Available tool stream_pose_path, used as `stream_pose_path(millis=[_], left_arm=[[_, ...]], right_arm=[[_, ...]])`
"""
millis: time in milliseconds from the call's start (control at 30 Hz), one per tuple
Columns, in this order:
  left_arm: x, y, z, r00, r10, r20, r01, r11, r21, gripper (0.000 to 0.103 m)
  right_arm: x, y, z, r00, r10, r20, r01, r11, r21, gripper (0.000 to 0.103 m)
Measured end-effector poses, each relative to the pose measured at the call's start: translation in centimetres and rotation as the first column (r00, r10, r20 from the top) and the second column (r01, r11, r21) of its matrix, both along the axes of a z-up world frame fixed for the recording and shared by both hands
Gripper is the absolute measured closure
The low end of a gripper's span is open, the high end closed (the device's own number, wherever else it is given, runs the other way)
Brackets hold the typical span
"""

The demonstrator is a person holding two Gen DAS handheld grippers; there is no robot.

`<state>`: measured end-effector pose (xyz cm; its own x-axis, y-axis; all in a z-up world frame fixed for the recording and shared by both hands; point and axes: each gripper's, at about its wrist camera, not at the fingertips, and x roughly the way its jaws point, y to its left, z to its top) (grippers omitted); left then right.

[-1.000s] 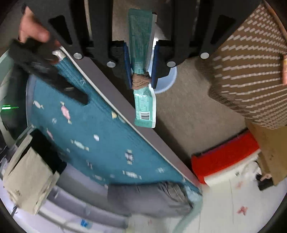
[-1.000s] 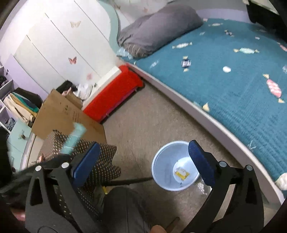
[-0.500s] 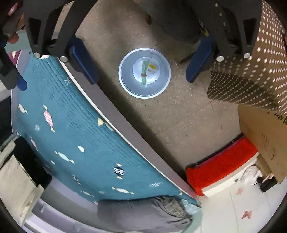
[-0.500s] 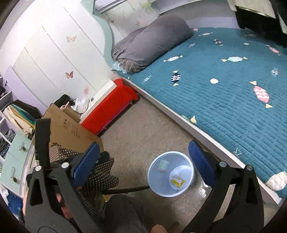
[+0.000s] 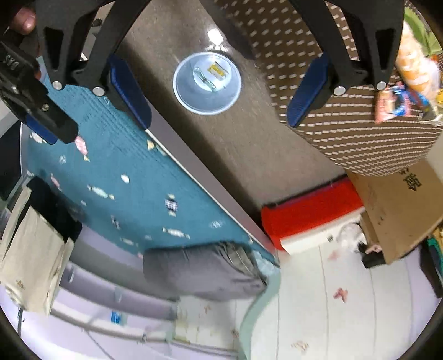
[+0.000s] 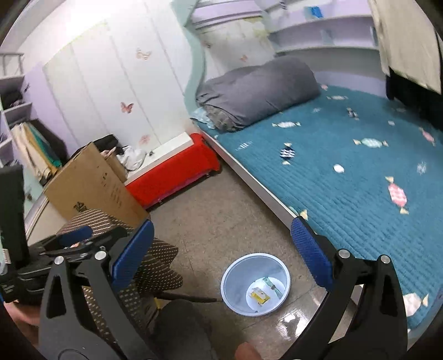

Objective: Collect trash
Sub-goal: 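Carry both items to the blue wastebasket and open both grippers over it, then grasp the orange-printed bag with the right gripper while the left grasps the green plant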

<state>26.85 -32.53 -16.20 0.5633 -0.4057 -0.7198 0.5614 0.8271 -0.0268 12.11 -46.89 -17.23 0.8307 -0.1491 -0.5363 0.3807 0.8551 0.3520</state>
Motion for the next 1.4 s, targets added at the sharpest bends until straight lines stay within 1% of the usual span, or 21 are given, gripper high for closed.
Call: stream_pose_path(millis=[33,200,267,367,467,633,733,867,1000,1133,1233,1300,1400], left_arm=[[-0.6,0.9,0.8,1.0,0.011,0.026,-0.011,1.0,-0.008,0.007],[-2.7,4.4,3.5,0.994,0.045,0.099,-0.041,0.998,-0.048,0.007],[-3.7,5.9,4.5,0.99,0.056,0.133,-0.048,0.997,-0.06,0.007],[-4.6,8.4,5.7,0.98,0.095,0.177,-0.083,0.994,-0.073,0.007],[-5.1,11.1,6.6,0.973,0.131,0.19,-0.113,0.988,-0.104,0.007],[-5.8,15.6,7.4,0.955,0.209,0.21,-0.185,0.974,-0.127,0.007],[-6.1,18.3,7.6,0.94,0.256,0.224,-0.231,0.964,-0.133,0.007],[-6.7,21.8,7.2,0.916,0.323,0.239,-0.299,0.945,-0.13,0.007],[-6.8,26.1,6.0,0.898,0.392,0.2,-0.369,0.919,-0.143,0.007],[-6.5,29.6,4.6,0.877,0.446,0.177,-0.428,0.894,-0.131,0.007],[-6.0,32.0,3.1,0.87,0.467,0.158,-0.454,0.884,-0.113,0.007],[-5.8,33.0,2.4,0.868,0.474,0.151,-0.463,0.88,-0.103,0.007],[-4.6,34.1,1.5,0.875,0.465,0.136,-0.456,0.885,-0.092,0.007]], right_arm=[[-0.1,0.5,0.5,1.0,0.012,0.006,-0.012,1.0,-0.007,0.006],[-0.4,3.5,2.7,0.997,0.069,0.038,-0.067,0.997,-0.044,0.006],[-0.3,4.6,3.4,0.995,0.088,0.043,-0.086,0.995,-0.057,0.006],[0.0,6.5,4.6,0.99,0.134,0.051,-0.13,0.988,-0.086,0.006],[0.3,8.5,5.6,0.982,0.179,0.059,-0.172,0.979,-0.107,0.006],[0.8,11.7,7.0,0.962,0.259,0.083,-0.249,0.961,-0.122,0.006],[1.3,13.9,7.5,0.942,0.323,0.088,-0.31,0.941,-0.134,0.006],[2.3,17.0,7.5,0.915,0.397,0.07,-0.383,0.91,-0.157,0.006],[3.9,19.8,6.8,0.89,0.454,0.032,-0.443,0.881,-0.168,0.006],[5.6,22.7,5.2,0.861,0.508,-0.032,-0.506,0.847,-0.163,0.006],[7.2,25.0,3.8,0.834,0.546,-0.076,-0.551,0.821,-0.151,0.006],[7.7,25.8,3.1,0.821,0.563,-0.096,-0.571,0.807,-0.149,0.006],[8.7,26.9,2.1,0.802,0.585,-0.12,-0.597,0.789,-0.142,0.006]])
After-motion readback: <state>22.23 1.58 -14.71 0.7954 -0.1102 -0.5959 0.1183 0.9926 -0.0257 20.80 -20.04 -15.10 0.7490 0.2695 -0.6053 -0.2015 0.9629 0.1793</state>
